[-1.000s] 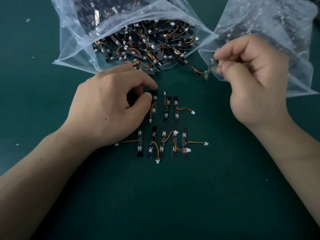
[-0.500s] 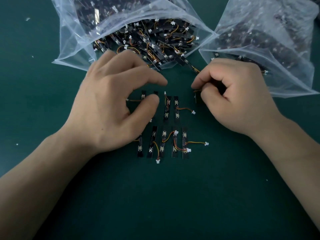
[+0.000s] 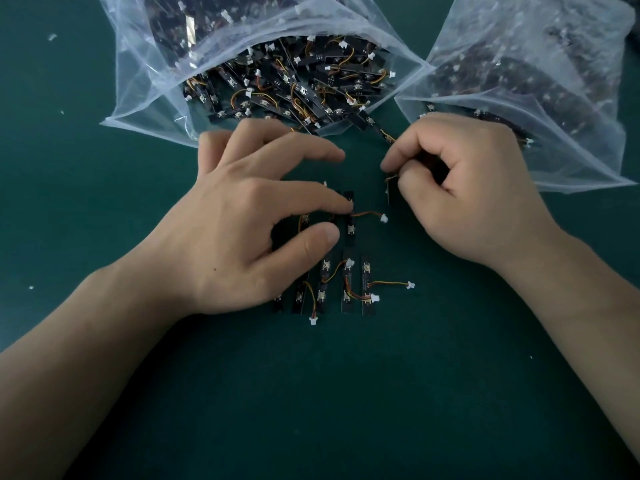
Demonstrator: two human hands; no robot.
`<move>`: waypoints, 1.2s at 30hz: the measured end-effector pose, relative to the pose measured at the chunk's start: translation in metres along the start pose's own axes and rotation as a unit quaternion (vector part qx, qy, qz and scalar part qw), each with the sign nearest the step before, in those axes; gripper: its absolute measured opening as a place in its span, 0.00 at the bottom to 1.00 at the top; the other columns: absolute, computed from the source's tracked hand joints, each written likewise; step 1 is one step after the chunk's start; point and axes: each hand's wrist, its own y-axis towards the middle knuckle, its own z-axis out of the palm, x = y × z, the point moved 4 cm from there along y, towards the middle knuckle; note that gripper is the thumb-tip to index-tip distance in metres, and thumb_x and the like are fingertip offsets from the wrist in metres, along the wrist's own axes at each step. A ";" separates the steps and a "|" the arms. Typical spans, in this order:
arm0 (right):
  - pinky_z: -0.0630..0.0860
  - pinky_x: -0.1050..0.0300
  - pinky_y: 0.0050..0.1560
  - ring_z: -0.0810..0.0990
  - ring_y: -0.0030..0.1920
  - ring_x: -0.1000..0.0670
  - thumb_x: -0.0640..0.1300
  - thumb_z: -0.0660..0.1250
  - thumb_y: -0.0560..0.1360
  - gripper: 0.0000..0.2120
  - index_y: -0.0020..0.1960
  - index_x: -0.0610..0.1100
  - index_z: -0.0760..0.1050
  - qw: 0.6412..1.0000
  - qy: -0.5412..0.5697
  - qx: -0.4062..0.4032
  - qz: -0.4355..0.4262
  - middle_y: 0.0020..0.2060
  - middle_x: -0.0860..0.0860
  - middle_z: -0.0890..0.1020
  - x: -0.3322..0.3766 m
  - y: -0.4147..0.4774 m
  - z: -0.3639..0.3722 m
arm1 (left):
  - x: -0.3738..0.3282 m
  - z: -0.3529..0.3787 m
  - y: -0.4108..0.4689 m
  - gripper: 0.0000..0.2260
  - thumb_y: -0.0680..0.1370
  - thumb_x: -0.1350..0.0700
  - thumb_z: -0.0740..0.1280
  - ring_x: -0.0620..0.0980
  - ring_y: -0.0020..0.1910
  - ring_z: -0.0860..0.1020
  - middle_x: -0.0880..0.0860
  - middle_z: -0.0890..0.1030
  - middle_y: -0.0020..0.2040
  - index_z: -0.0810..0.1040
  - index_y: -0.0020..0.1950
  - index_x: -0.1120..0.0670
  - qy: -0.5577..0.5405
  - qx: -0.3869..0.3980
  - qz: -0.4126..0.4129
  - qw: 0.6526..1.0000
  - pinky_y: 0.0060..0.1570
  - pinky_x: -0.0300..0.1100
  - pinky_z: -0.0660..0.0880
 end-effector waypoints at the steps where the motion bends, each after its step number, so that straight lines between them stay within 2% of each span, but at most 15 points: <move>1: 0.75 0.49 0.41 0.78 0.40 0.49 0.37 0.64 0.74 0.11 0.47 0.47 0.84 1.000 -0.005 -0.001 -0.003 0.40 0.53 0.82 0.000 0.000 0.000 | 0.000 0.000 0.000 0.17 0.82 0.41 0.61 0.52 0.72 0.66 0.45 0.75 0.74 0.86 0.63 0.43 0.000 0.000 -0.001 1.000 0.64 0.52 0.57; 4: 0.75 0.48 0.43 0.77 0.42 0.49 0.37 0.64 0.74 0.11 0.47 0.45 0.84 1.000 -0.015 -0.002 -0.008 0.41 0.52 0.81 0.001 0.001 0.000 | 0.001 0.000 0.000 0.17 0.82 0.41 0.61 0.53 0.72 0.67 0.45 0.75 0.73 0.86 0.63 0.43 0.000 0.002 -0.004 1.000 0.64 0.52 0.57; 11: 0.72 0.52 0.38 0.74 0.36 0.57 0.38 0.65 0.74 0.09 0.48 0.47 0.83 0.999 -0.035 0.011 -0.004 0.36 0.64 0.74 0.002 0.000 -0.004 | 0.002 0.001 0.000 0.18 0.82 0.40 0.61 0.52 0.71 0.67 0.45 0.75 0.72 0.85 0.63 0.43 -0.007 0.003 -0.008 1.000 0.64 0.53 0.58; 14: 0.72 0.54 0.35 0.71 0.33 0.60 0.39 0.64 0.74 0.11 0.50 0.48 0.83 0.997 -0.070 0.021 -0.006 0.33 0.66 0.70 0.002 -0.001 -0.008 | 0.002 0.002 0.000 0.18 0.82 0.40 0.61 0.52 0.71 0.67 0.45 0.75 0.72 0.85 0.63 0.42 -0.014 0.005 -0.008 1.000 0.65 0.54 0.58; 18: 0.72 0.52 0.34 0.72 0.33 0.57 0.39 0.64 0.74 0.11 0.50 0.47 0.84 0.996 -0.059 0.053 -0.030 0.38 0.63 0.73 0.005 -0.003 -0.006 | 0.002 0.001 0.000 0.18 0.82 0.39 0.60 0.52 0.72 0.67 0.45 0.75 0.72 0.85 0.64 0.42 -0.018 0.012 -0.009 1.000 0.66 0.55 0.58; 22: 0.74 0.48 0.36 0.73 0.37 0.55 0.39 0.65 0.74 0.10 0.49 0.47 0.84 0.994 -0.028 0.086 -0.064 0.40 0.55 0.79 0.008 -0.006 -0.003 | 0.001 0.000 0.000 0.19 0.82 0.39 0.60 0.52 0.71 0.67 0.46 0.75 0.72 0.85 0.64 0.43 -0.018 0.013 -0.010 1.000 0.65 0.56 0.59; 27: 0.74 0.51 0.39 0.76 0.37 0.51 0.36 0.70 0.74 0.09 0.51 0.45 0.83 0.990 0.004 0.098 -0.106 0.41 0.54 0.81 0.009 -0.008 -0.003 | 0.001 0.000 0.000 0.19 0.81 0.39 0.60 0.52 0.71 0.67 0.46 0.75 0.72 0.85 0.64 0.42 -0.023 0.014 -0.014 1.000 0.66 0.56 0.59; 32: 0.77 0.46 0.43 0.81 0.44 0.46 0.34 0.70 0.72 0.08 0.46 0.44 0.84 0.986 0.017 0.114 -0.121 0.44 0.50 0.82 0.007 -0.008 -0.001 | 0.001 0.000 -0.001 0.19 0.81 0.39 0.60 0.52 0.71 0.67 0.45 0.75 0.72 0.85 0.63 0.42 -0.025 0.016 -0.014 0.999 0.65 0.57 0.59; 36: 0.75 0.48 0.44 0.80 0.43 0.47 0.34 0.70 0.72 0.07 0.47 0.42 0.85 0.989 0.023 0.094 -0.115 0.44 0.49 0.82 0.005 -0.008 -0.003 | 0.001 0.000 -0.001 0.19 0.81 0.39 0.60 0.51 0.71 0.67 0.45 0.76 0.71 0.85 0.64 0.42 -0.028 0.013 -0.014 0.999 0.66 0.58 0.59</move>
